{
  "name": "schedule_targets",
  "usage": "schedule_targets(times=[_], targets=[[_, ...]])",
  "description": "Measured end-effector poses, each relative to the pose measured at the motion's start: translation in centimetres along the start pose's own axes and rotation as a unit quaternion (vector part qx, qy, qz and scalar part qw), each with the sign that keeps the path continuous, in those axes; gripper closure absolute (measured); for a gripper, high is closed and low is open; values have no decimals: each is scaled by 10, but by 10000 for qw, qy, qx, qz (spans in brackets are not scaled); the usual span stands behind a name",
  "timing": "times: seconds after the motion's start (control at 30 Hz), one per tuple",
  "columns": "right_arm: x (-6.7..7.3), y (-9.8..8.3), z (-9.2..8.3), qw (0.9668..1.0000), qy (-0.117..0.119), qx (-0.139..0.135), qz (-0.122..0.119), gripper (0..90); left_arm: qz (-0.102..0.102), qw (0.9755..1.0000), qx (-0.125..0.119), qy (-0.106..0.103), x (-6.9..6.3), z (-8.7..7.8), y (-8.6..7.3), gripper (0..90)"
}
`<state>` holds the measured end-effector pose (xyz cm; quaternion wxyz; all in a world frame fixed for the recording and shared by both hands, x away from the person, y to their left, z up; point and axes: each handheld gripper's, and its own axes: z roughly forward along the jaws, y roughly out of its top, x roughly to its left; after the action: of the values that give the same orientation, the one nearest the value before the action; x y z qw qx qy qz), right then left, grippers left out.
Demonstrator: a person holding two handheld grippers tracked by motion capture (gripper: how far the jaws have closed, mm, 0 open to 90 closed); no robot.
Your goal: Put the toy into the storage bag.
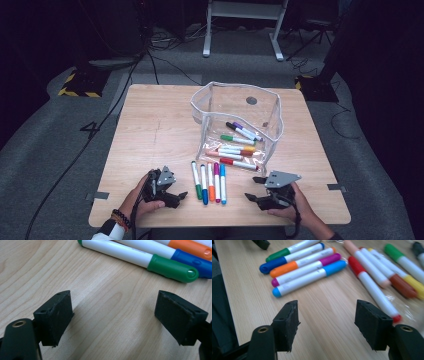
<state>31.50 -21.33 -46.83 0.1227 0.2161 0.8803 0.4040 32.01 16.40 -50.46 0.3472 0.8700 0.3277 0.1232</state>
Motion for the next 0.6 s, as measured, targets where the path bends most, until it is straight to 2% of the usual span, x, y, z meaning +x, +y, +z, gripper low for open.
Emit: schedule_targets(times=[0.03,0.07,0.1,0.13,0.2,0.27,0.33,0.43,0.5,0.6], targets=[[0,0,0,10000,0,0,0,362,0,10000,0,0,0,0,0,105],[5,8,13,10000,-14,27,-25,364,-20,10000,13,11,1,0,0,100],[5,8,13,10000,-14,27,-25,364,-18,10000,15,11,1,0,0,100],[7,15,24,10000,29,-26,1,366,-16,10000,14,11,1,0,0,101],[10,21,34,10000,15,-55,-31,367,-15,10000,14,9,1,0,0,101],[11,23,37,10000,32,-64,-31,371,-15,10000,13,9,1,0,0,101],[11,33,51,9999,-29,-101,-2,377,-14,10000,15,7,1,0,0,101],[11,37,58,9998,-151,-105,-33,400,-15,10000,15,6,1,0,0,101],[8,40,64,9998,-145,-92,85,408,-14,10000,15,6,1,0,0,101],[5,44,73,9994,-338,-2,50,457,-13,10000,17,10,1,0,0,101]])
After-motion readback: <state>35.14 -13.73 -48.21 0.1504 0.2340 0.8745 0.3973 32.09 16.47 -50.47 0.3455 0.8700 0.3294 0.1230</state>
